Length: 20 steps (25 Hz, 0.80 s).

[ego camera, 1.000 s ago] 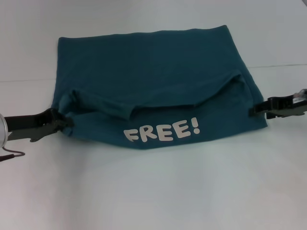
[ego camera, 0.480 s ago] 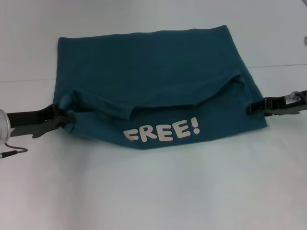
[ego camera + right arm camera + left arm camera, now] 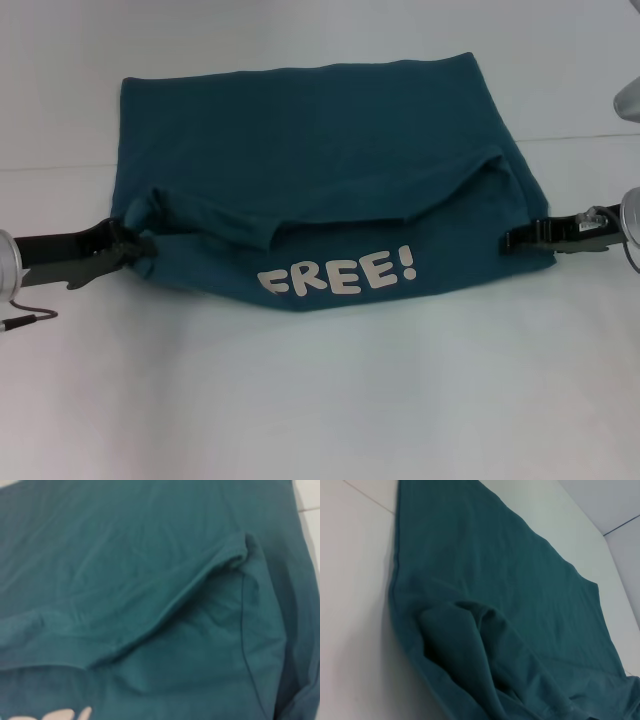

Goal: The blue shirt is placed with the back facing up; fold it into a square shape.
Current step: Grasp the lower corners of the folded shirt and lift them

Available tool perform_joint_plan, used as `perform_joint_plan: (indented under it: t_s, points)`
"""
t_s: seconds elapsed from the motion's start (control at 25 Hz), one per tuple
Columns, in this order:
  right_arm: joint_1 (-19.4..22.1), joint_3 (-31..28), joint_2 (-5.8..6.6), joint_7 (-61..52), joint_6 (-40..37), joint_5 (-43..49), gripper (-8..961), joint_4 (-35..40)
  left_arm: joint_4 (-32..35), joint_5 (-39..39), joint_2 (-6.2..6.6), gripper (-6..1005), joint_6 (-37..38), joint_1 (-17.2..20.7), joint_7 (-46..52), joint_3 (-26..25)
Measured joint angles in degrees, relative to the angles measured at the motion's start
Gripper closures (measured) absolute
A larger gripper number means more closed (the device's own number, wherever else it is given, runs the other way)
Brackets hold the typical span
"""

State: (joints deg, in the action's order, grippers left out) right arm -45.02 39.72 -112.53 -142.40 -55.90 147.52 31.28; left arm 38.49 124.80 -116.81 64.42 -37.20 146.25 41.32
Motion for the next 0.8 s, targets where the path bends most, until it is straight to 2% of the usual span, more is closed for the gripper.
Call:
perform_joint_plan:
  t_s: [0.24, 0.48, 0.64, 0.8]
  points:
    - [0.86, 0.24, 0.31, 0.54, -0.52, -3.25, 316, 0.44, 0.0, 0.0, 0.0, 959, -0.01, 0.03, 0.0, -0.02]
    - [0.95, 0.26, 0.52, 0.44, -0.89, -3.3, 508, 0.57, -0.06, 0.0, 0.0, 958, 0.0, 0.01, 0.0, 0.0]
    - [1.08, 0.19, 0.56, 0.37, -1.68, -3.3, 714, 0.64, -0.04, 0.27, 0.02, 958, 0.34, -0.01, 0.0, 0.25]
    - [1.82, -0.36, 1.24, 0.17, -8.95, -3.41, 852, 3.46, 1.43, 1.33, 0.67, 961, 4.62, 0.14, 0.0, 0.49]
